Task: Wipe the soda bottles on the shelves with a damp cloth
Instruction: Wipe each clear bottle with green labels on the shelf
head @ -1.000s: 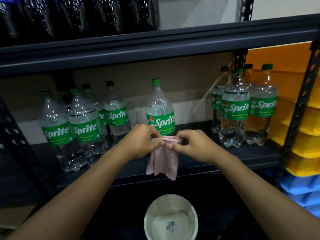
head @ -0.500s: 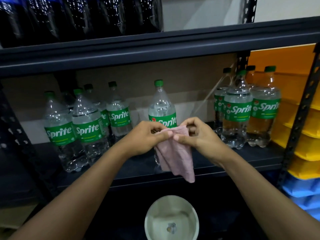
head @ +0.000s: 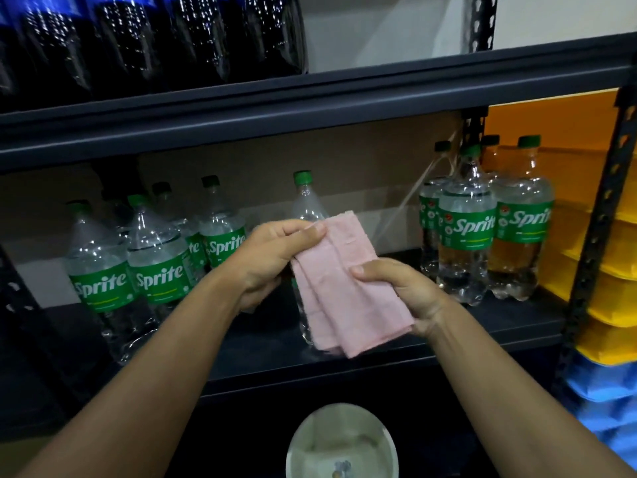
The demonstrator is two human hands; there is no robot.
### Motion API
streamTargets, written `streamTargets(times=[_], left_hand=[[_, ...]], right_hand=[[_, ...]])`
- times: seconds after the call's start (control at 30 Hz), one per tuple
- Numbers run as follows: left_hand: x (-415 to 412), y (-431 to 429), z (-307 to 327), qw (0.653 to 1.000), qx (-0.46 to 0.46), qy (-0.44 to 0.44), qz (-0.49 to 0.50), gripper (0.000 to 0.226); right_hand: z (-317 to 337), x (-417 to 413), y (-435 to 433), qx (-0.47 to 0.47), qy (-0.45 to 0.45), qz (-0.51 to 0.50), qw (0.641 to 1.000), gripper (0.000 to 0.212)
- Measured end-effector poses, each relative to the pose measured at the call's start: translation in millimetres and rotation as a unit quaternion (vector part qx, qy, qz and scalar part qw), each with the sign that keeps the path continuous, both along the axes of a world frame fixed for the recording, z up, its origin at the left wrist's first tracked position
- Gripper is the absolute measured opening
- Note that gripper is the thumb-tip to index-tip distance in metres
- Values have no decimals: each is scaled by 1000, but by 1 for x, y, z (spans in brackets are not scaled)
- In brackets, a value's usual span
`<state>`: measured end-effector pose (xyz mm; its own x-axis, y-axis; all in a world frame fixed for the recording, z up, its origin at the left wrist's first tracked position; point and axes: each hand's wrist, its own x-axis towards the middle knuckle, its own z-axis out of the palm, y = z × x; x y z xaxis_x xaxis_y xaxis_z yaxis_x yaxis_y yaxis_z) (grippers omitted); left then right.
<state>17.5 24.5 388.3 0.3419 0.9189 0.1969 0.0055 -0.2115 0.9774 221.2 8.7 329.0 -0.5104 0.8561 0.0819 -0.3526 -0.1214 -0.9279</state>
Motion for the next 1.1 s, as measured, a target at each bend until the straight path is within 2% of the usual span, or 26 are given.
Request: streamTargets(times=[0.1,0.2,0.27,0.33,0.37,0.43,0.47,0.53,0.57,0.63,0.67,0.7,0.73,0.8,0.87,0.93,1.03,1.1], left_hand=[[0,3,-14,999,-8,-26,41,12],[-5,17,-25,990,8,-85,116,15],[-15,32,-32,970,8,-141,199,18],[-25,47,-41,946,-13,-181,267,21],[-27,54,-49,941,-25,-187,281,22],[-25,66,-63,941,-51,-167,289,25],[-21,71,-69,945,-64,-157,281,28],[-10,79,-80,952,-91,-159,244,39],[-6,83,-84,954,-109,-168,222,46],[7,86,-84,959,-138,-195,155,62],[13,89,-84,955,-148,-223,124,69],[18,91,-83,946,-164,-261,100,73],[21,94,-83,934,-181,-296,84,74],[26,98,-84,923,-186,-333,57,76],[27,99,-88,937,-153,-308,60,79],[27,100,-91,948,-106,-286,92,67],[28,98,-93,950,-43,-292,104,63],[28,99,-94,949,-41,-281,136,68]], right_hand=[[-5,-5,6,-48,49,-12,998,83],[-5,-6,4,-69,93,-47,992,63],[4,-7,3,-42,101,-117,987,51],[15,-10,4,12,106,-221,969,30],[19,-14,7,43,97,-287,952,20],[20,-25,15,112,13,-430,896,12],[15,-31,22,149,-44,-477,865,12],[-8,-49,35,233,-145,-509,816,7],[-24,-59,40,285,-198,-519,781,14],[-65,-73,53,404,-301,-508,699,61],[-88,-75,62,459,-341,-494,655,76],[-105,-75,69,497,-368,-487,617,82],[-117,-75,75,516,-374,-486,598,82],[-121,-72,83,538,-351,-486,593,81],[-105,-73,90,562,-326,-486,584,87],[-75,-76,92,566,-309,-499,579,90],[-22,-82,93,549,-324,-531,558,64],[10,-85,96,525,-365,-530,557,62]])
